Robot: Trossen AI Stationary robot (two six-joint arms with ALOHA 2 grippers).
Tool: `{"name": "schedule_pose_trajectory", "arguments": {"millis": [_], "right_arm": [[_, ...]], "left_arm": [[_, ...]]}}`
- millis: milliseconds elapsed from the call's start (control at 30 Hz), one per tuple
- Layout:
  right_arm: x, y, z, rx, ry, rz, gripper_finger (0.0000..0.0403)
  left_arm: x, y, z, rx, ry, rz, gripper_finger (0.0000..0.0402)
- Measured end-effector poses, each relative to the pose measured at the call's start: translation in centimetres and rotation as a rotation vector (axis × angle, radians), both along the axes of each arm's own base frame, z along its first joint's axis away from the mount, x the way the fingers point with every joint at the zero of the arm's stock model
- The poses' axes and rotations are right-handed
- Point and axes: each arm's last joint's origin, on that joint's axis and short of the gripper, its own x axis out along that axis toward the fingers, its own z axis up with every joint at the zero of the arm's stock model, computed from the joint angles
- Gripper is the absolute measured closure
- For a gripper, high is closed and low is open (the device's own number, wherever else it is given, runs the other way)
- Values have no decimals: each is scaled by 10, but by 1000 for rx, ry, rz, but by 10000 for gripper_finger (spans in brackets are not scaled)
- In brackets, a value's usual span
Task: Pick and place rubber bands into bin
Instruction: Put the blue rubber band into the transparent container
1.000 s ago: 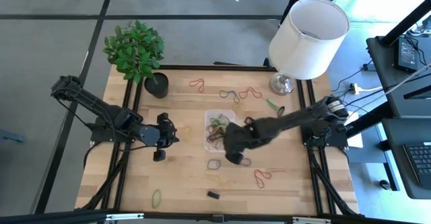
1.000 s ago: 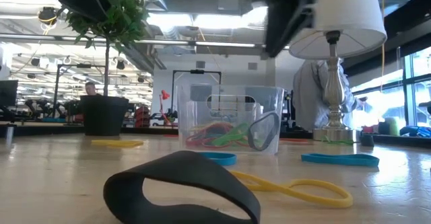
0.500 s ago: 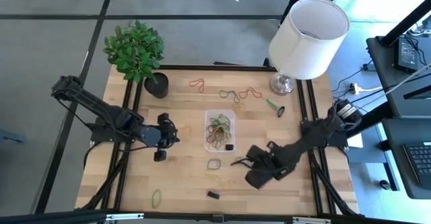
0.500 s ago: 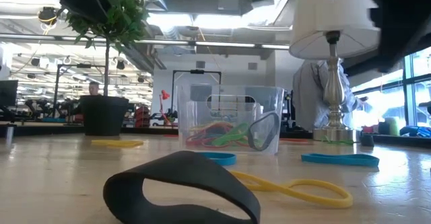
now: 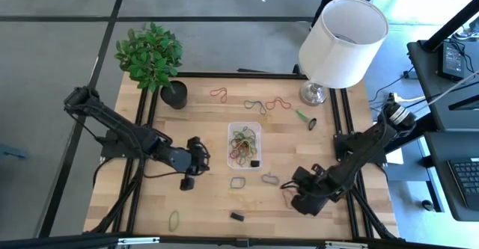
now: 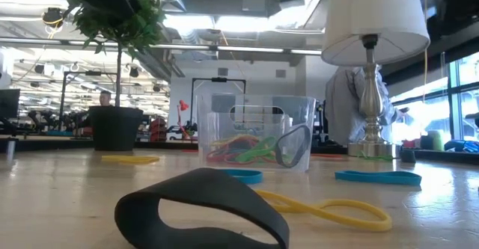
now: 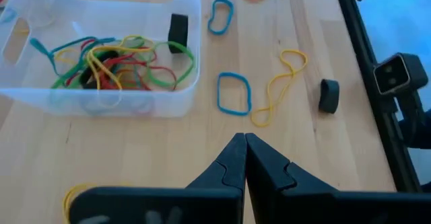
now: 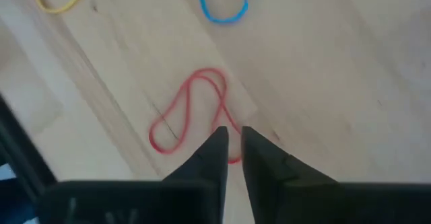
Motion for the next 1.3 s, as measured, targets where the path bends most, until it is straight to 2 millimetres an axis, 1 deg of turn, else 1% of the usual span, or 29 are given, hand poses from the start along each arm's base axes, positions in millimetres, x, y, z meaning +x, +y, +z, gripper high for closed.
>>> {"name": "schedule_pose_trajectory", "arguments": {"millis": [100, 167, 300, 400, 533, 633, 700, 833, 933, 1067, 1133, 1200, 1300], "right_arm": [[-17, -15, -3, 6, -19, 41, 375], [-28, -25, -2, 9, -32, 60, 384], [-45, -44, 1, 6, -67, 135, 396], [-55, -56, 2, 1, -94, 194, 398], [-66, -70, 0, -4, -121, 230, 388], [-72, -79, -4, -5, -129, 233, 383], [-75, -83, -8, -4, -131, 229, 383], [-79, -87, -13, -15, -129, 247, 389], [-79, -87, -15, -24, -135, 275, 394], [-79, -87, -20, -25, -146, 290, 395], [-79, -87, -21, -21, -157, 294, 391], [-79, -87, -21, -21, -157, 295, 388], [-78, -87, -21, -19, -161, 295, 386]], "left_arm": [[17, -8, 4, 18, 37, 8, 399], [29, -11, 6, 31, 74, 52, 399], [44, -2, 3, 50, 198, 236, 398], [53, 6, -3, -25, 261, 350, 398], [64, 5, -13, -131, 307, 369, 398], [72, -8, -15, -170, 241, 336, 398], [78, -18, -17, -162, 193, 316, 398], [93, -35, -19, -125, 181, 266, 398], [109, -43, -28, -81, 204, 234, 398], [128, -45, -46, -67, 259, 267, 398], [135, -44, -56, -107, 300, 300, 398], [138, -42, -67, -157, 355, 356, 398], [138, -40, -75, -222, 402, 457, 397]]}}
